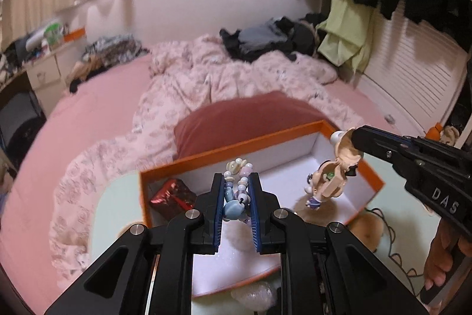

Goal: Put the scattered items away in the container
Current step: 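Carry the tan doll and bead bracelet into the box and open both grippers, then withdraw both open grippers from the box back over the table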

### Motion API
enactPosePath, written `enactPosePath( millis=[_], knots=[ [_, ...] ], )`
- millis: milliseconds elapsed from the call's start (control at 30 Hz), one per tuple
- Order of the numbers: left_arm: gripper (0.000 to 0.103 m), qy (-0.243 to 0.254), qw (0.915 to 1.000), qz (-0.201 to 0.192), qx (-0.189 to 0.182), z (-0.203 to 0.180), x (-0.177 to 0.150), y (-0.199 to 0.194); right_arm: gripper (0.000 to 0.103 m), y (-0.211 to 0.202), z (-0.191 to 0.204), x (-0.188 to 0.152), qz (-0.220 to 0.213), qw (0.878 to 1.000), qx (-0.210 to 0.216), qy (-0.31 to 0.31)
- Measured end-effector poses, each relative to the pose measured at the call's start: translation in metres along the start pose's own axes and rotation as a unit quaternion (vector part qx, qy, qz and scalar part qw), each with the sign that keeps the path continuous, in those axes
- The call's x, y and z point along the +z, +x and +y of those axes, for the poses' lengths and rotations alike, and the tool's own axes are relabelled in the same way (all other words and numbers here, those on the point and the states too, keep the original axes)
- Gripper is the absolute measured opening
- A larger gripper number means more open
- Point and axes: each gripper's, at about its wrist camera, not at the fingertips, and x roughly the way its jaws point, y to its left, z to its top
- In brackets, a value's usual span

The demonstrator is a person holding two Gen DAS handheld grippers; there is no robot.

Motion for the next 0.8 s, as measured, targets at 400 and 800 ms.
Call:
enactPosePath(
  millis=[400, 800],
  knots=[
    [0.070, -0.012, 0.9989, -0.043, 0.015, 0.005, -0.019, -0.034, 0.052, -0.010, -0.006, -0.015, -0.003, 1.000, -0.015, 0.025],
    [0.093, -0.050, 0.9987, -0.006, -0.012, -0.005, -0.107, -0.077, 0.064, -0.068, 0.002, -0.079, 0.012, 1.000, -0.013, 0.009]
  ],
)
